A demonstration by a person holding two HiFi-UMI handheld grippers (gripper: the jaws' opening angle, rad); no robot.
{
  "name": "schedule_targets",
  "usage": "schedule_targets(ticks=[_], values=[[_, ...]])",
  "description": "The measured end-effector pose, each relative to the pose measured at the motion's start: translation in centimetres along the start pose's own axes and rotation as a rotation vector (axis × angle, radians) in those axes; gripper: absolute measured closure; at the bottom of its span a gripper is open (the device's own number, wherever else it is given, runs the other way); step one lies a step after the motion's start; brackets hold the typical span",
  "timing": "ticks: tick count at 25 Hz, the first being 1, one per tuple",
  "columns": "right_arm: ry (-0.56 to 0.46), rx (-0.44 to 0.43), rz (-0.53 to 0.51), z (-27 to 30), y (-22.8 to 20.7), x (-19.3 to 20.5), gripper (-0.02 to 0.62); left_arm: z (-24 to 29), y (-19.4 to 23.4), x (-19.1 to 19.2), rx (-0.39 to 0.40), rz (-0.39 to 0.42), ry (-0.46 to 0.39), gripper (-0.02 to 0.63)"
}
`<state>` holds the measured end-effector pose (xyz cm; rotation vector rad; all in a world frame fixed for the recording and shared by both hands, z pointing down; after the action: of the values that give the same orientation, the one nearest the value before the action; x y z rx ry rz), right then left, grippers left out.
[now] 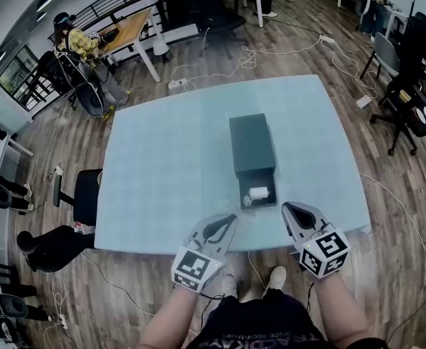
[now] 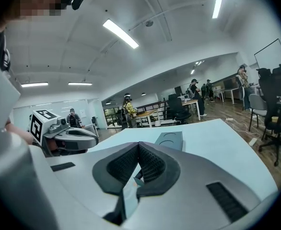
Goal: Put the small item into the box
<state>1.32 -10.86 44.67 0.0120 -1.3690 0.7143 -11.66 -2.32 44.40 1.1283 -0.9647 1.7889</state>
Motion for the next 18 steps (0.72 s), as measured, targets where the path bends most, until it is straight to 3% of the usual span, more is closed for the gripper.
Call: schedule_targets(ticks=[8,18], values=[[-0.028,0.102,-0.001,-1.4,2.4,0.9,0.577,-1.4,0.5,0.3,0.080,0.001,-0.052,0.572],[-0.047,0.148,-0.032,-3.4,6.2,2.0,0.577,-4.8,-0.8,0.5,0.139,0.005,-0.107,0.572]])
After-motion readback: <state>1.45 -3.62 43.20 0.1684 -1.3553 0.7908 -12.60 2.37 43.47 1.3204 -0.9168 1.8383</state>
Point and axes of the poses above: the fingertips, and each gripper's own axes: z forward along the fingers, y to its left, x out of its underside, the point moved 3 cm from there along -z, backward along the fingers, and after that the axes turned 10 degrees about z, right-handed, at the moved point
